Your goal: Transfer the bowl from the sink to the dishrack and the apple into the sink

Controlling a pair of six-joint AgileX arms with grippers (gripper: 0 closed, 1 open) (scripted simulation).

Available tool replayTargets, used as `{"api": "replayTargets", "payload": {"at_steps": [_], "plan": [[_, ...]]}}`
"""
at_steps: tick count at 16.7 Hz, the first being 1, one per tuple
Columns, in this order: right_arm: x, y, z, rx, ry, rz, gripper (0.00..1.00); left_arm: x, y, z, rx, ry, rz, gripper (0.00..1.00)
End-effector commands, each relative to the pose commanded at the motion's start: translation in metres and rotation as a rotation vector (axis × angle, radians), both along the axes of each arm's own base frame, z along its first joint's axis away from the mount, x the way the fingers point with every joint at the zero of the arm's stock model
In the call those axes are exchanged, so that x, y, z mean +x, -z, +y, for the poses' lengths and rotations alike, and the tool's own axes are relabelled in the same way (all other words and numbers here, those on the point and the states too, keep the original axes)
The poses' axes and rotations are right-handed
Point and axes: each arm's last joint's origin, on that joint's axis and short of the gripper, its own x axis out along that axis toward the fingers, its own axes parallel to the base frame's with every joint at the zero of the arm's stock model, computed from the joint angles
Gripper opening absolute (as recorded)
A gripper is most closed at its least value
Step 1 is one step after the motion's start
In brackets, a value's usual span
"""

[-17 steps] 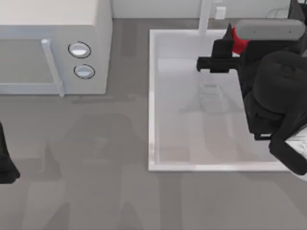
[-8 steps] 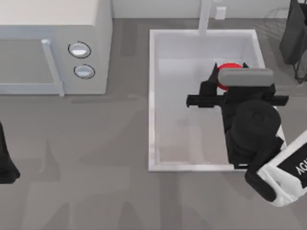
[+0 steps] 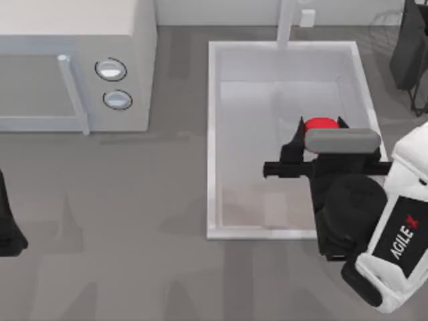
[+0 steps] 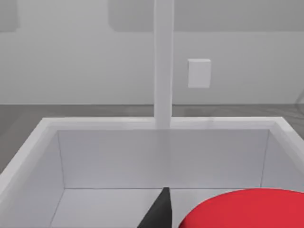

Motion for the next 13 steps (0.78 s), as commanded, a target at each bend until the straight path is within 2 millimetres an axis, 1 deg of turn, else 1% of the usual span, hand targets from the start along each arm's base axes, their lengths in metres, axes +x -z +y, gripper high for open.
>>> {"api": "replayTargets", "payload": {"at_steps": [2,13], "plan": [[0.0000,0.0000,0.0000,0.000,0.000,0.000,0.00,0.0000,0.0000,0.0000,0.000,0.000,0.000,1.00],[0.0000,0.0000,0.0000,0.000,0.000,0.000,0.83,0.0000,0.0000,0.0000,0.000,0.000,0.000,1.00]]}}
